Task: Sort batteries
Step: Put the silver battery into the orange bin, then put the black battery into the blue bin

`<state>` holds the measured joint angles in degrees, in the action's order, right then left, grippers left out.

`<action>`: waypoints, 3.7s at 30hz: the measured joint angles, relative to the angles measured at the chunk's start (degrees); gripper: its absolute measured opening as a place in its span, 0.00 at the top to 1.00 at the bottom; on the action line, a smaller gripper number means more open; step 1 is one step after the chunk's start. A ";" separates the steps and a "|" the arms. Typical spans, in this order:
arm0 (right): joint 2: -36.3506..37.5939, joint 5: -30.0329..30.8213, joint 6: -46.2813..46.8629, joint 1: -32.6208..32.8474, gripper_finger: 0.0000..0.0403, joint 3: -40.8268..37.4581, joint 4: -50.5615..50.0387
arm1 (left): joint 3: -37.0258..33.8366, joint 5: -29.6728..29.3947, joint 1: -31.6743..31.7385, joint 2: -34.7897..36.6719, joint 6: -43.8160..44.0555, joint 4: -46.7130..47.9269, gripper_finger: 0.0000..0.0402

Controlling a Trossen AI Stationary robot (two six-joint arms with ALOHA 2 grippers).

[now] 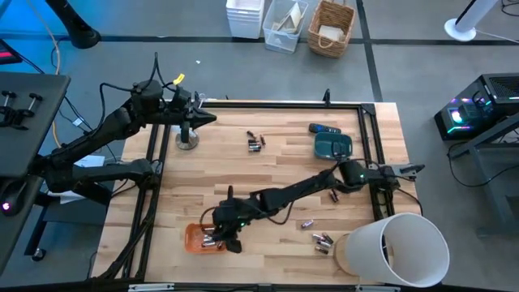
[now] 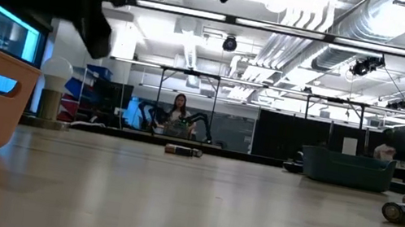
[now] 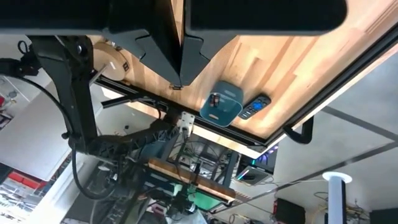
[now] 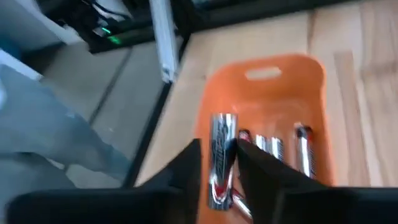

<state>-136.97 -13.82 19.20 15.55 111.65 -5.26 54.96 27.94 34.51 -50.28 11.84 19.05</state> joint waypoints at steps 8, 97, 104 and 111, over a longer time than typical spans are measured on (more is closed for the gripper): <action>-1.09 3.06 -6.50 -1.38 0.47 12.50 -27.15 | 0.00 -0.25 -0.14 -0.02 0.00 0.05 1.00; 52.13 31.63 22.34 -42.89 1.00 -68.18 -25.36 | 34.29 14.88 -4.54 -52.35 -31.77 14.98 0.93; 49.10 27.98 23.42 -41.07 1.00 -68.21 -16.33 | 31.74 15.79 -6.84 -49.26 -30.02 13.66 0.93; 49.11 26.88 28.84 -38.24 1.00 -68.21 -10.70 | 31.83 13.66 -8.49 -47.11 -29.92 13.54 0.93</action>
<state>-87.85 13.06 48.04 -22.69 43.44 -15.96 86.79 41.61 26.03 -97.39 -18.09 32.59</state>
